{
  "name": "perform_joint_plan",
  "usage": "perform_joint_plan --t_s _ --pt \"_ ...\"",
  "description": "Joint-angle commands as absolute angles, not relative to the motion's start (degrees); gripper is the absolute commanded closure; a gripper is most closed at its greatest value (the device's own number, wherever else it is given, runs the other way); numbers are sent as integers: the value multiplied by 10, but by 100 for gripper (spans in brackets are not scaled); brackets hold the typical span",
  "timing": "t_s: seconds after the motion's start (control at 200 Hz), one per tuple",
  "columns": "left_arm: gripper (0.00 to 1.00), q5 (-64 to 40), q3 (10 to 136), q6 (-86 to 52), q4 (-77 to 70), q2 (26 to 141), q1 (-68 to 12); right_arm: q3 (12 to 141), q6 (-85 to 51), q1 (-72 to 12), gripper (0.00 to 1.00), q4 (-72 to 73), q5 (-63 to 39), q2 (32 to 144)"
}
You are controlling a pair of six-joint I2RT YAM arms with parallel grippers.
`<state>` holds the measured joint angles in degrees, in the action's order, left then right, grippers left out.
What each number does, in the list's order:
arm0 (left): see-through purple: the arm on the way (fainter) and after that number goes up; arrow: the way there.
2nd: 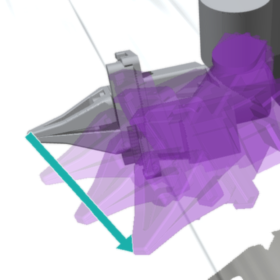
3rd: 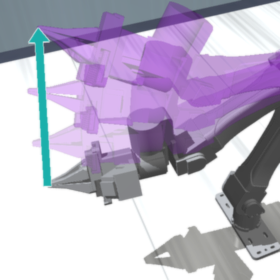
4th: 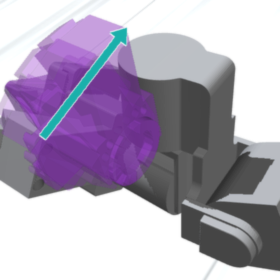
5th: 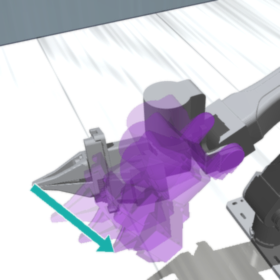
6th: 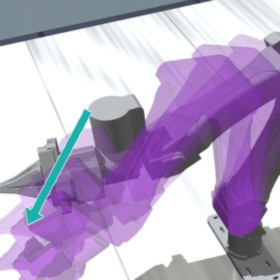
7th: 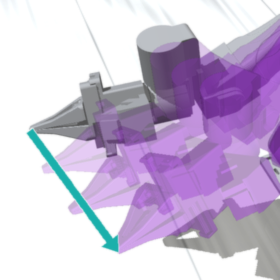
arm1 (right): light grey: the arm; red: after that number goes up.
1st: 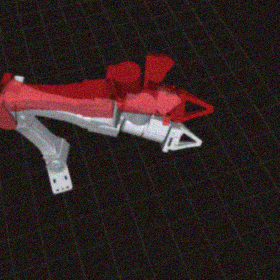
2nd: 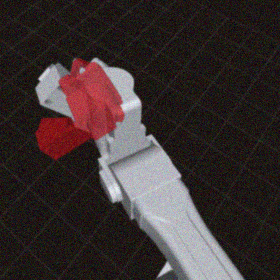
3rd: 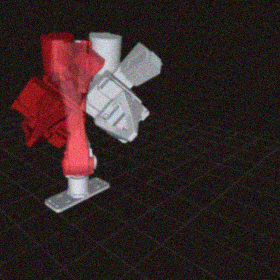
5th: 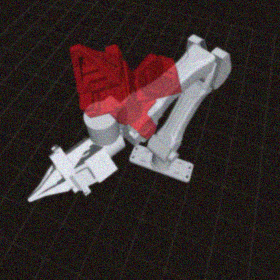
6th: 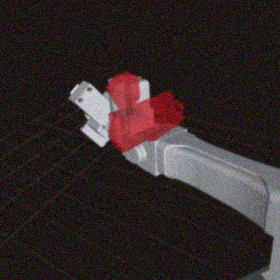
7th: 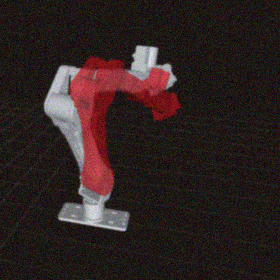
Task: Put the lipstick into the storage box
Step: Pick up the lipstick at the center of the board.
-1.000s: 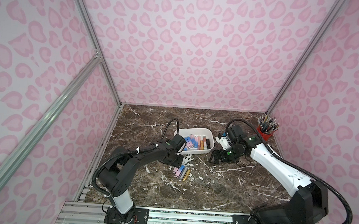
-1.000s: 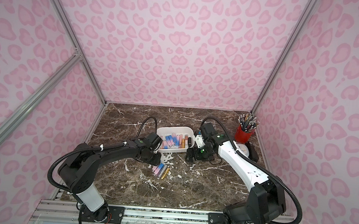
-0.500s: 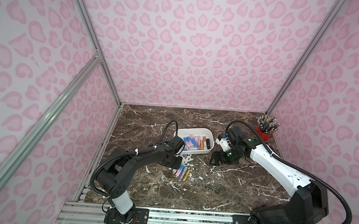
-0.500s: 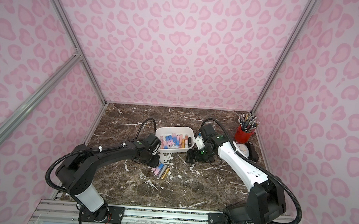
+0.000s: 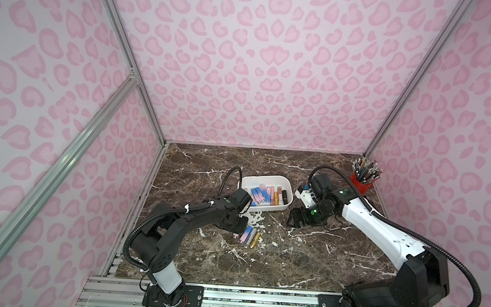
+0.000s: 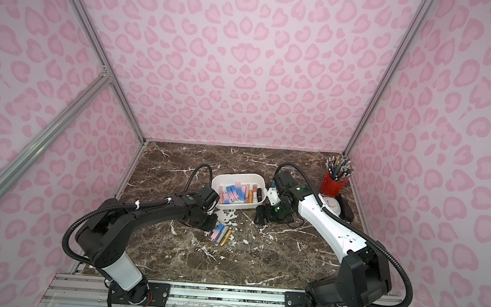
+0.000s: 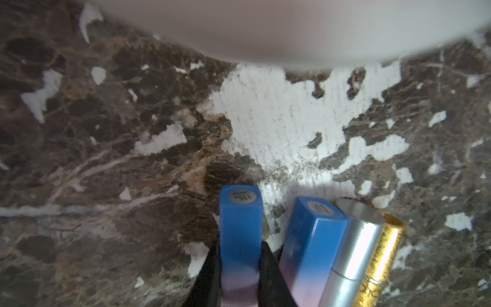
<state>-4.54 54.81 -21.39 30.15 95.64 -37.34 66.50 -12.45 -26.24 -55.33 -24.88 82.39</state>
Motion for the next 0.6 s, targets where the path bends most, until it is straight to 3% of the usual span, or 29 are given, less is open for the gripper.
perform_joint_plan --t_s 0.0,0.285,0.595 --pt "89 -46 564 -219 322 943 -374 660 -120 -263 5 -555 -247 822" --pt "89 -7 640 -197 423 885 -374 652 -127 -263 5 -541 -247 820" --pt "88 14 808 -141 480 963 -374 663 -125 -262 5 -548 -229 820"
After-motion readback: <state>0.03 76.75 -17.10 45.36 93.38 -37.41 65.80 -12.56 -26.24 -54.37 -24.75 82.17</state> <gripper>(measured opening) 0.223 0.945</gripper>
